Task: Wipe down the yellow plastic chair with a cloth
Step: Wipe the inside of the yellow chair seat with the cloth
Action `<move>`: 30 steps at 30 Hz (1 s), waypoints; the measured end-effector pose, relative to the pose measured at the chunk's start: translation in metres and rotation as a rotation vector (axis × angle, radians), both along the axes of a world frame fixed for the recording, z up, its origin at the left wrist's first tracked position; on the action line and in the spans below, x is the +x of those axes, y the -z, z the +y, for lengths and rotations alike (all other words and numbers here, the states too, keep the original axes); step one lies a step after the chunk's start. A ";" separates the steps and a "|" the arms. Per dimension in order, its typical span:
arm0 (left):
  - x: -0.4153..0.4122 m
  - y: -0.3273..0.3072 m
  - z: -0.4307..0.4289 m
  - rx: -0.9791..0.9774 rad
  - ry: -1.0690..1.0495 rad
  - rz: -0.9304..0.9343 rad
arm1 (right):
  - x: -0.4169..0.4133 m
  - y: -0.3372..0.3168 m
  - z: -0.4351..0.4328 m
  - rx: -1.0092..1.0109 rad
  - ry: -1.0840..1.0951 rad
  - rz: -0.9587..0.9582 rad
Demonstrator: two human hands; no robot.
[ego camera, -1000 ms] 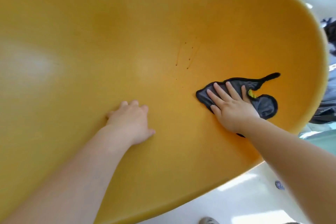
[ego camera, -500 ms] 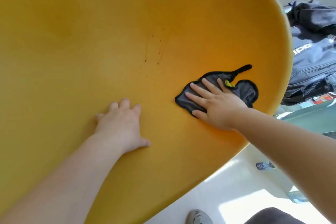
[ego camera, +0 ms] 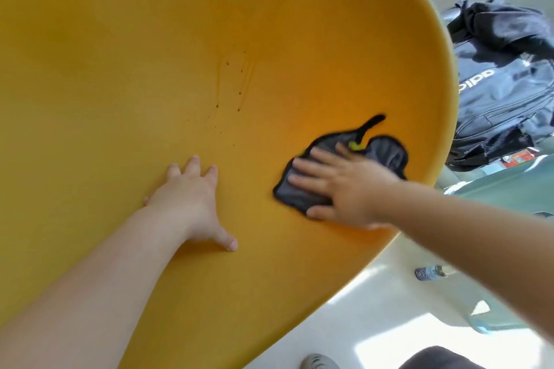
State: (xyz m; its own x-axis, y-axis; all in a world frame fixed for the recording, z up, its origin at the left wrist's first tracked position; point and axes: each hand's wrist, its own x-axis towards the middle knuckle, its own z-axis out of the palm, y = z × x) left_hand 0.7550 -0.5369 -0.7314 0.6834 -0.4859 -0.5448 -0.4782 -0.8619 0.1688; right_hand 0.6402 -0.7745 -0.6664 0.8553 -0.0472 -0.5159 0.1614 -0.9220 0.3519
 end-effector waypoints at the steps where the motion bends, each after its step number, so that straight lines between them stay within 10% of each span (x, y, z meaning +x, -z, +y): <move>1: 0.000 0.000 0.000 0.005 0.005 -0.001 | 0.012 -0.011 -0.020 -0.076 0.009 -0.070; 7: 0.002 0.000 -0.002 0.034 0.030 -0.020 | 0.067 -0.003 -0.035 -0.205 0.223 -0.316; 13: 0.000 -0.007 -0.002 0.061 0.037 -0.016 | 0.024 0.037 0.023 0.054 -0.007 -0.041; 24: -0.005 -0.042 -0.040 0.263 0.032 -0.003 | 0.098 -0.003 -0.033 -0.410 -0.110 -0.278; 30: -0.005 -0.031 -0.041 0.191 0.038 -0.032 | 0.108 0.039 -0.008 -0.017 0.050 -0.366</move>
